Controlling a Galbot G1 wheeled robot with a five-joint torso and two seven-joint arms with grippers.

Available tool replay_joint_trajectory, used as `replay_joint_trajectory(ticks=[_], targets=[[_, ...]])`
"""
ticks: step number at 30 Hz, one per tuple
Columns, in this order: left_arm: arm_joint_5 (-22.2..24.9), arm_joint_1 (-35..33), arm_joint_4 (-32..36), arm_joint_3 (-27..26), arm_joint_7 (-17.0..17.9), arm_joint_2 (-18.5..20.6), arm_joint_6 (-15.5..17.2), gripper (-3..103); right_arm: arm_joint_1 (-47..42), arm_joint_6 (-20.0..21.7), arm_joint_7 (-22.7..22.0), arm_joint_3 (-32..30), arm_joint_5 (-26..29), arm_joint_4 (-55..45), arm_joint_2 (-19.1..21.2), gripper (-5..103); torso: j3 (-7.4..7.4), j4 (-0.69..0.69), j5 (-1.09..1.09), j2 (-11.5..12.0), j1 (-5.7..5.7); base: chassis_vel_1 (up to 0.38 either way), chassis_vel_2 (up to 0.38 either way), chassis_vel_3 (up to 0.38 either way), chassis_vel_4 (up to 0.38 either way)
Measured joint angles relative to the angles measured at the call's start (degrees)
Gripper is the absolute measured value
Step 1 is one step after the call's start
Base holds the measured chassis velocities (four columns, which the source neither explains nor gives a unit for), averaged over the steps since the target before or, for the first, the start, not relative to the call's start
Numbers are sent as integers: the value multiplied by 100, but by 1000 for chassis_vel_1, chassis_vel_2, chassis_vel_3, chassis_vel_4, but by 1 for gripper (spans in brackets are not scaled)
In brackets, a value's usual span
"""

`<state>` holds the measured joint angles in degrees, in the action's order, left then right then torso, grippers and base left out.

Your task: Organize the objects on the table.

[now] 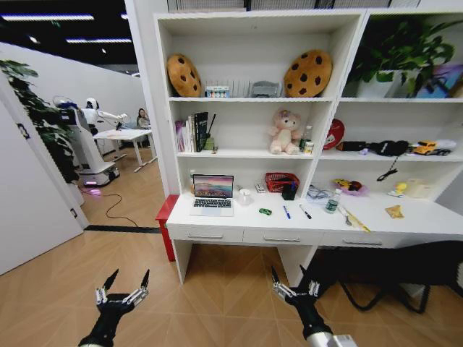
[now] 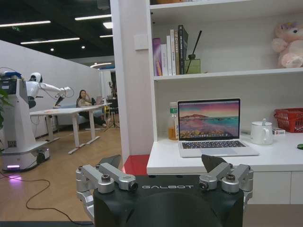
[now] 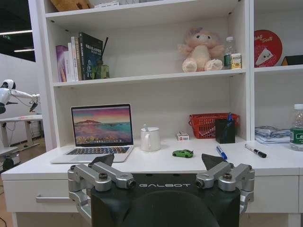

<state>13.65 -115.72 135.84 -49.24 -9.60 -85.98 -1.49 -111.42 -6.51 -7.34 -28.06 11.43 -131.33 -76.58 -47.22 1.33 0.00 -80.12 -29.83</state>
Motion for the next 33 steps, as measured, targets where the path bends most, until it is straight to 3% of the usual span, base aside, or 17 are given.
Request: replay_joint_trajectory(ticks=[8,19,33], targets=[[-28,-20,70,-29,36,-40,15,97,-73,169,-2,-79,14,-142,63,100,0,0,0,0,0,0,0,0,0],[-58,-23,72,-29,41,-31,27,97,-73,58,-67,-68,48,-142,7,100,1,0,0,-1,2,-4,5,5,-4],[-52,-14,48,-25,46,-35,27,97,-73,17,-73,-55,58,-135,-8,100,-1,1,-3,1,-2,-170,162,180,-168]])
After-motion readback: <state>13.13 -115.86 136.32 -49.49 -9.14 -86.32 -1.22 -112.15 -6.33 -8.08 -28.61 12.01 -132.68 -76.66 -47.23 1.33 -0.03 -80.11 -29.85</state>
